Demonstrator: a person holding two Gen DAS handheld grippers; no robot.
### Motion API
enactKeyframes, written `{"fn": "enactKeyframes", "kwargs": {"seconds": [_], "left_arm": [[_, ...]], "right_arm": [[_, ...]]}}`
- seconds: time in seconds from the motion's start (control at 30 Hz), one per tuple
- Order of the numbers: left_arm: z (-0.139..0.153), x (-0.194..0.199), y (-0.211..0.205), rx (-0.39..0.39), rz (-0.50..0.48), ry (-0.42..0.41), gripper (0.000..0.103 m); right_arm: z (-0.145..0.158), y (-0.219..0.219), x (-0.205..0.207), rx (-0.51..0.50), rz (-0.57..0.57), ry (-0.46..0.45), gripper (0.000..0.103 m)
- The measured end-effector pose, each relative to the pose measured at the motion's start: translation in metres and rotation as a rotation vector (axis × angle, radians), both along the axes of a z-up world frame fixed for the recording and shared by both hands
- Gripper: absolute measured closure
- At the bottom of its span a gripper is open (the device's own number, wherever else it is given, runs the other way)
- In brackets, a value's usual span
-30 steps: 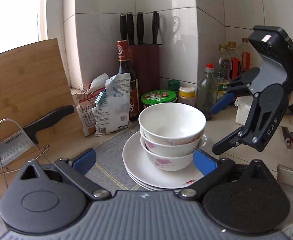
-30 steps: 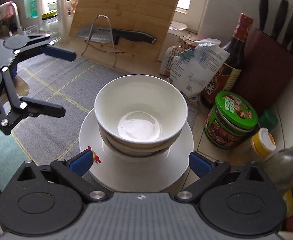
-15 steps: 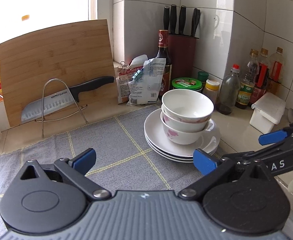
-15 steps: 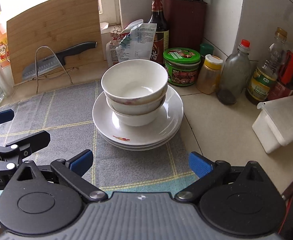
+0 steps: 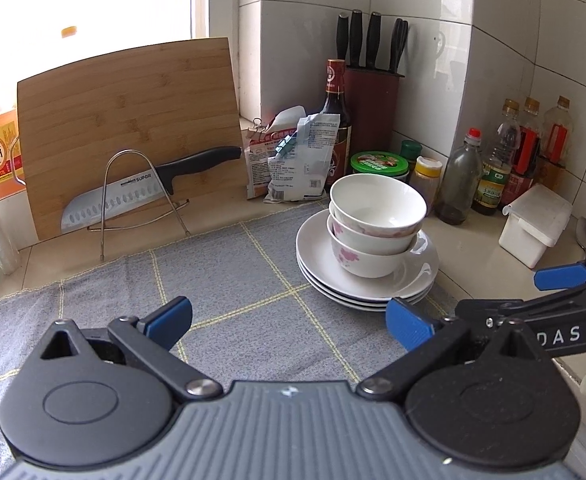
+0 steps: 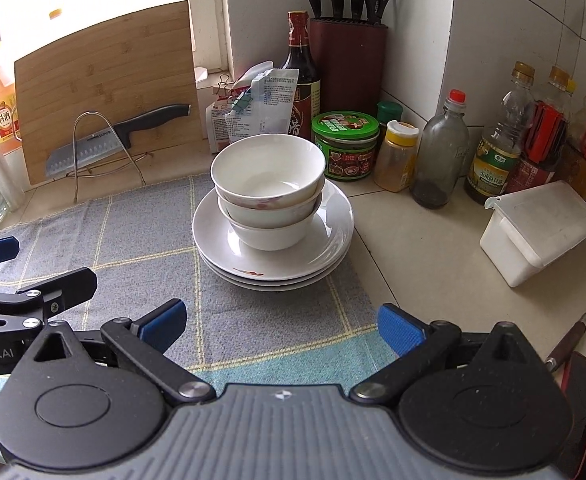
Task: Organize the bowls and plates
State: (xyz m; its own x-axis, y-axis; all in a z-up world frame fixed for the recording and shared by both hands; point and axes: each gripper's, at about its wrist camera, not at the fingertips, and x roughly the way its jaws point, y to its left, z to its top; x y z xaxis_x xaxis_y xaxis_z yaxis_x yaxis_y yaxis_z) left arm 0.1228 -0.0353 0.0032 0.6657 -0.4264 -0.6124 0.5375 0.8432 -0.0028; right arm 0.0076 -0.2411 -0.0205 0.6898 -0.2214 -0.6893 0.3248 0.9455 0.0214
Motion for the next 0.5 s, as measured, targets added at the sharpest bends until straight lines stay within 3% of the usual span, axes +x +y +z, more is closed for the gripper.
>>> {"fn": "enactKeyframes", "kwargs": {"seconds": [0.5], "left_arm": [[0.0036,-0.0016,0.0003,-0.005,0.008,-0.002,0.001]], "right_arm": [[0.0043,-0.0012,-0.0024,-0.006,-0.003,-0.005,0.0]]}}
